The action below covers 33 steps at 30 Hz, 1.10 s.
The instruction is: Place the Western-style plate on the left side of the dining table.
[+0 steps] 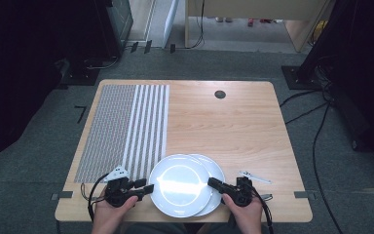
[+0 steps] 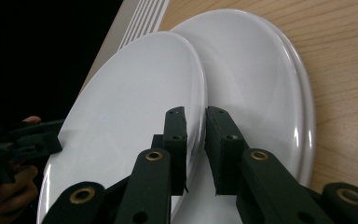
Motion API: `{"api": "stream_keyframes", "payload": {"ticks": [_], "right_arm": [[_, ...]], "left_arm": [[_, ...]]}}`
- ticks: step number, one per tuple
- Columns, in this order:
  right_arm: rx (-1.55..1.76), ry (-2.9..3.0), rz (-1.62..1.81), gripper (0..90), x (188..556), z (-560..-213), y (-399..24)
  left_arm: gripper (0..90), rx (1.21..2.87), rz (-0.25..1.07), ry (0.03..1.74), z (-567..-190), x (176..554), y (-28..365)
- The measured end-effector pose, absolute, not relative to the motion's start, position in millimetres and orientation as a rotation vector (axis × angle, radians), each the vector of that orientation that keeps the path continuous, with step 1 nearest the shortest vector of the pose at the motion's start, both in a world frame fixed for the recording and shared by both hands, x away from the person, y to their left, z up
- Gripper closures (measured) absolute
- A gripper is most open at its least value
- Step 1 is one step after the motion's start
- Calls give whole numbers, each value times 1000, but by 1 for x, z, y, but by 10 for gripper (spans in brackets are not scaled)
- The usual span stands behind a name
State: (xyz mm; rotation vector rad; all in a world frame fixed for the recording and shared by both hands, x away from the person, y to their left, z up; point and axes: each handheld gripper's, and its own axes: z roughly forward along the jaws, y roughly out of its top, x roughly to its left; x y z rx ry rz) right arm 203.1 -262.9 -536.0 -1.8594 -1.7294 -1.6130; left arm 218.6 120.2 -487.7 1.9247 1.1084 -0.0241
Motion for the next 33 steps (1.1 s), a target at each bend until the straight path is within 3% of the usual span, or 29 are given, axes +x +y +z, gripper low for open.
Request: {"api": "stream_keyframes", "payload": {"ticks": [4,13,22,33], "right_arm": [[-1876,-1698,-1609,825,204,-536,-262],[-1855,-1543,-1652,854,209,-532,-262],[-1880,-1604,-1671,863,210,-531,-258],[-1891,-1594,-1688,880,209,-527,-257]], "left_arm": [[656,1904,-20,1119,-488,216,119],[721,1868,46,1165,-490,208,122],[660,1824,-40,1179,-498,208,124],[702,1770,-57,1202,-499,205,124]]}}
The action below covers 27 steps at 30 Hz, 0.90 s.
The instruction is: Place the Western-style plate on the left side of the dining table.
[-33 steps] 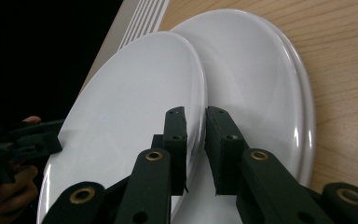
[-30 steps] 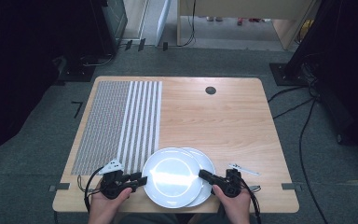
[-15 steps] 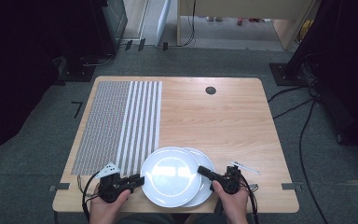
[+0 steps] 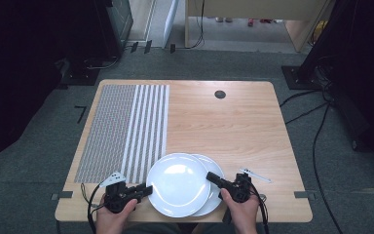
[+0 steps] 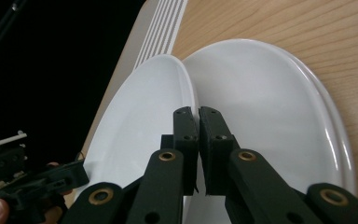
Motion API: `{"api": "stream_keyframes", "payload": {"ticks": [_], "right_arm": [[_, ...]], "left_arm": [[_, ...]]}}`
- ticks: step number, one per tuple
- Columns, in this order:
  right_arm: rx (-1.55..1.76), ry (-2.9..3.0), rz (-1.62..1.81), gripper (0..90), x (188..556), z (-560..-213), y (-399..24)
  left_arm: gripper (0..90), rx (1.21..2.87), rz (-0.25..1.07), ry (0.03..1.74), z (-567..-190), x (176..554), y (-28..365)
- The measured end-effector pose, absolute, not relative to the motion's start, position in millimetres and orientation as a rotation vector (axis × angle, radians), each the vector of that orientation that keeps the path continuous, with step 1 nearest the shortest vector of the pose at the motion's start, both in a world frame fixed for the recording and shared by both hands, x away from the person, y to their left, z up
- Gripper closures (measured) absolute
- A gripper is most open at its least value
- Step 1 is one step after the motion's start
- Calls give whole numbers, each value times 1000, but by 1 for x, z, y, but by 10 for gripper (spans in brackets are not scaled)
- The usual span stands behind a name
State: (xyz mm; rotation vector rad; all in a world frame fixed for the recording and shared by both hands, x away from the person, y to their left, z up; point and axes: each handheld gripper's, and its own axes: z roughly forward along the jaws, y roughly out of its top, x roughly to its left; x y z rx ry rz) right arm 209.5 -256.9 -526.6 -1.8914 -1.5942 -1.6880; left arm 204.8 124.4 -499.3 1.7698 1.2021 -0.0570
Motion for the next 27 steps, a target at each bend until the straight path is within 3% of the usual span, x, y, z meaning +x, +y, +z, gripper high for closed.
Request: {"api": "stream_keyframes", "payload": {"ticks": [27], "right_arm": [[-1888,-1411,-1677,892,215,-510,-259]], "left_arm": [[725,1724,-50,1225,-480,215,123]]}}
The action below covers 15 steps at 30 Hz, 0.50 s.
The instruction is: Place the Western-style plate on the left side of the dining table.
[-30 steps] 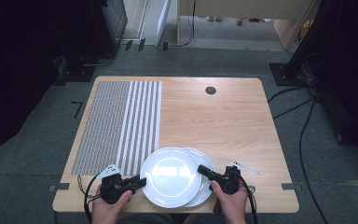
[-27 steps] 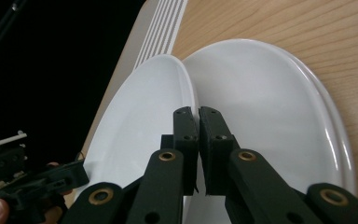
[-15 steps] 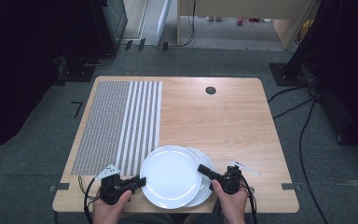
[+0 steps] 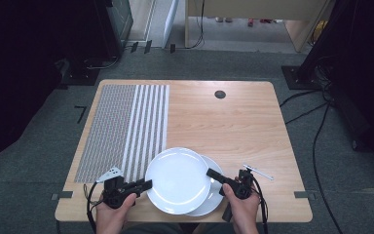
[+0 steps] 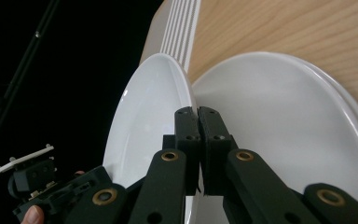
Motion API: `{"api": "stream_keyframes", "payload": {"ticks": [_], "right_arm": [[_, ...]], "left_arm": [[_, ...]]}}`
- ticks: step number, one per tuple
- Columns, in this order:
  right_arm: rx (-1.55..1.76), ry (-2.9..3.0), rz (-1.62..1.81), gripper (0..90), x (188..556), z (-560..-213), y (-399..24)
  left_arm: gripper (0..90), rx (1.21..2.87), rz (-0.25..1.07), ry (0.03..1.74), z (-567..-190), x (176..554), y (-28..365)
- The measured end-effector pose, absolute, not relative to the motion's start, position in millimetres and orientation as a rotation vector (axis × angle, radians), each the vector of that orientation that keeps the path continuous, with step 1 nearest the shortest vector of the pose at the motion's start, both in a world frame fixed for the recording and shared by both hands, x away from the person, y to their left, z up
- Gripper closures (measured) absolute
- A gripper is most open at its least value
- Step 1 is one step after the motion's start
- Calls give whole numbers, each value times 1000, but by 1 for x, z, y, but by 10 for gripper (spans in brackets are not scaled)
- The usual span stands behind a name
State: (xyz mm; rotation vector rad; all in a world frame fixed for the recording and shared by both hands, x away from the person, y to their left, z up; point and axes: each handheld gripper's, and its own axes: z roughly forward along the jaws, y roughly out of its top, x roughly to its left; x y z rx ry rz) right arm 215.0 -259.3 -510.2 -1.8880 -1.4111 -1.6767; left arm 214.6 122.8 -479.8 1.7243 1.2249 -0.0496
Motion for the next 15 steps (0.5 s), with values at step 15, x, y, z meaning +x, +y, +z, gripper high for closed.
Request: {"api": "stream_keyframes", "payload": {"ticks": [15], "right_arm": [[-1831,-1415,-1690,891,254,-488,-230]], "left_arm": [[710,1724,51,1270,-455,244,147]]}}
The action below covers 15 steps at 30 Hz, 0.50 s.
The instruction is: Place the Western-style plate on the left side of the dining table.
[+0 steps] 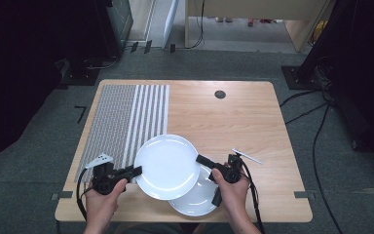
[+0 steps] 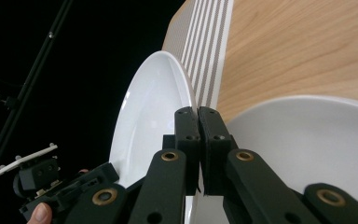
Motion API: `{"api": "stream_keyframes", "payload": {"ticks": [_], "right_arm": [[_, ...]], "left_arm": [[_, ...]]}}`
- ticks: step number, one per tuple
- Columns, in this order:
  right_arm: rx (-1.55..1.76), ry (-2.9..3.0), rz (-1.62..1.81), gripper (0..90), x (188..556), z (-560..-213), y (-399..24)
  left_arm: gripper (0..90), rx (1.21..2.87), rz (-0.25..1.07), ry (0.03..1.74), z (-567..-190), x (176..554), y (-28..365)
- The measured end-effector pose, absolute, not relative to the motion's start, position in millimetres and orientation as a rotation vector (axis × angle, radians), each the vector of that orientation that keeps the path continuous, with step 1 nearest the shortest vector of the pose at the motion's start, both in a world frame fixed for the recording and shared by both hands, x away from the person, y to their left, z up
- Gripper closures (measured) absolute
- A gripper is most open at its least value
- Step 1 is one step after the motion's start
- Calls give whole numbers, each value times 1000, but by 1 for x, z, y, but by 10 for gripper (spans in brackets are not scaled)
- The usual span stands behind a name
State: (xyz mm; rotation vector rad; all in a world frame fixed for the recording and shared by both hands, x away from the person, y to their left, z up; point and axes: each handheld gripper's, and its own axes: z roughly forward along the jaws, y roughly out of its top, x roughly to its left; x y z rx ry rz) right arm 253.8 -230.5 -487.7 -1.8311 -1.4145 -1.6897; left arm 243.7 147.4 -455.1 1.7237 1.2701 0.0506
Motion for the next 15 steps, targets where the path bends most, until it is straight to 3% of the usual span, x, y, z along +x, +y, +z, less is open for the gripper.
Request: {"api": "stream_keyframes", "payload": {"ticks": [15], "right_arm": [[-1832,-1408,-1658,891,310,-476,-188]], "left_arm": [[712,1653,52,1354,-447,285,185]]}}
